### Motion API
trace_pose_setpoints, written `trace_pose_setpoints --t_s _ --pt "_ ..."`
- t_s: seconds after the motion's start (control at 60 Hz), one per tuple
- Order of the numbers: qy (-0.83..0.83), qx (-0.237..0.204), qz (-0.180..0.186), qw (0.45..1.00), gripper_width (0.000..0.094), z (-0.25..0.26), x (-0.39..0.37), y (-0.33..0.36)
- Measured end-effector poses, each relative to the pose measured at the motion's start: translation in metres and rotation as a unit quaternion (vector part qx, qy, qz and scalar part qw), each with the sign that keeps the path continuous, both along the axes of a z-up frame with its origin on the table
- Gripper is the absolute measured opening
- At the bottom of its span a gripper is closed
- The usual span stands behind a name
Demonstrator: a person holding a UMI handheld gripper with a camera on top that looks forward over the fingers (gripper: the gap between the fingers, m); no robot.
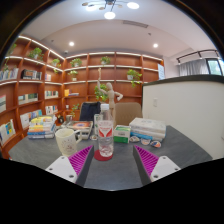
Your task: Pour water
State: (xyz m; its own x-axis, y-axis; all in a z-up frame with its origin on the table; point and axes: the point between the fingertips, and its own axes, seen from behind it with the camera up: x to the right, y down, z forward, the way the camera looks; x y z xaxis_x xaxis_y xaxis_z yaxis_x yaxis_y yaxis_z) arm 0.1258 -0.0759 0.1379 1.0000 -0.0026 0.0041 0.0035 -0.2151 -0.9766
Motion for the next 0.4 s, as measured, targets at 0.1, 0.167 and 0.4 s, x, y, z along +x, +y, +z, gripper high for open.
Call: trace_pose_setpoints --t_s 0.1,0.167,0.4 --pt "0.008 -0.001 0.003 1.0 0.0822 0.011 0.002 -0.025" --pt "0.009 0.003 0.006 1.0 0.0827 0.019 0.003 -0.037" --pt "-0.003 0.018 -0.012 1.0 0.0828 0.039 0.017 -0.065"
